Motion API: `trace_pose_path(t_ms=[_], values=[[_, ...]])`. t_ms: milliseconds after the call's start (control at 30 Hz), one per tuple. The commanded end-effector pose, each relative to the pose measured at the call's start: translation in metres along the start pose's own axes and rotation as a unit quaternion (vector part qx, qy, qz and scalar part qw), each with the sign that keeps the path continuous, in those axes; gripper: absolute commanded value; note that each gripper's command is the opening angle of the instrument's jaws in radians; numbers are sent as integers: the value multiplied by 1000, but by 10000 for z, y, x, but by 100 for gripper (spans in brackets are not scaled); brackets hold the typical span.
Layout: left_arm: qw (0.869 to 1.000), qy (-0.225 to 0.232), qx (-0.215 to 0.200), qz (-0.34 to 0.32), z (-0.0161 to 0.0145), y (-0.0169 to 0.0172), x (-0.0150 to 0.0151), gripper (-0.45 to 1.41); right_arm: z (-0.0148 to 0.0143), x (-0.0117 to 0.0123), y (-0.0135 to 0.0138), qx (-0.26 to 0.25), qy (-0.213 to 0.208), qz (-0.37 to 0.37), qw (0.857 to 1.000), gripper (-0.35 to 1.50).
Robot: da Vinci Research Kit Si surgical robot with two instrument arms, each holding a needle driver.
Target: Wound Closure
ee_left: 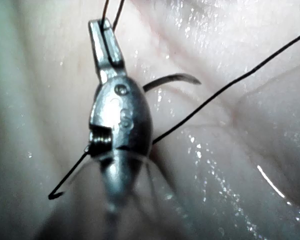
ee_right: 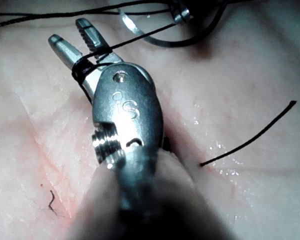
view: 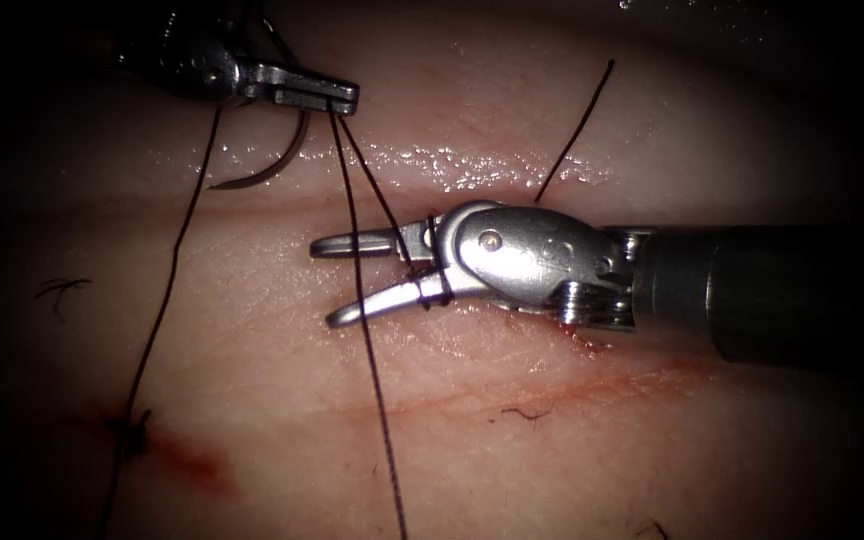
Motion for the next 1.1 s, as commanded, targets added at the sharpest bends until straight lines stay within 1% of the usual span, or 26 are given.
trace_pose_path(t_ms=[33,100,167,333,367,433,567,667,733,767,800,900,967,1000,1033,1100], values=[[1000,-4,-2,-4,6,10,-7,-45,2,-2,8,-20,-3,1,1000,19],[1000,-1,-4,-3,7,14,-8,-45,0,-2,9,-27,0,1,1000,19],[1000,9,-8,-7,9,27,-5,-45,-4,-3,13,-52,10,0,999,19],[1000,22,-15,-7,11,39,3,-45,-12,-2,19,-73,4,1,997,19],[999,31,-17,-7,12,45,9,-45,-17,-1,22,-89,7,2,996,19],[999,35,-18,-6,13,47,11,-45,-19,-1,24,-94,10,2,996,19],[999,42,-22,-5,18,56,21,-45,-32,2,30,-130,18,3,991,19],[999,41,-21,-4,21,61,23,-45,-35,2,31,-146,25,3,989,19],[999,39,-21,-5,26,65,24,-45,-38,2,31,-168,23,5,986,21],[999,36,-20,-6,32,70,24,-45,-38,1,30,-189,17,16,982,26],[999,36,-20,-6,32,70,24,-45,-38,1,30,-189,17,16,982,26],[999,31,-17,-8,44,76,24,-45,-34,-2,23,-236,7,44,971,41],[999,27,-15,-10,54,80,26,-45,-31,-5,17,-264,-1,54,963,42],[1000,25,-13,-10,61,82,28,-45,-29,-8,13,-289,-17,66,955,49],[1000,25,-13,-10,61,82,28,-45,-29,-8,13,-289,-17,66,955,49],[1000,22,-11,-11,69,83,33,-45,-27,-9,9,-311,-29,84,946,49]])
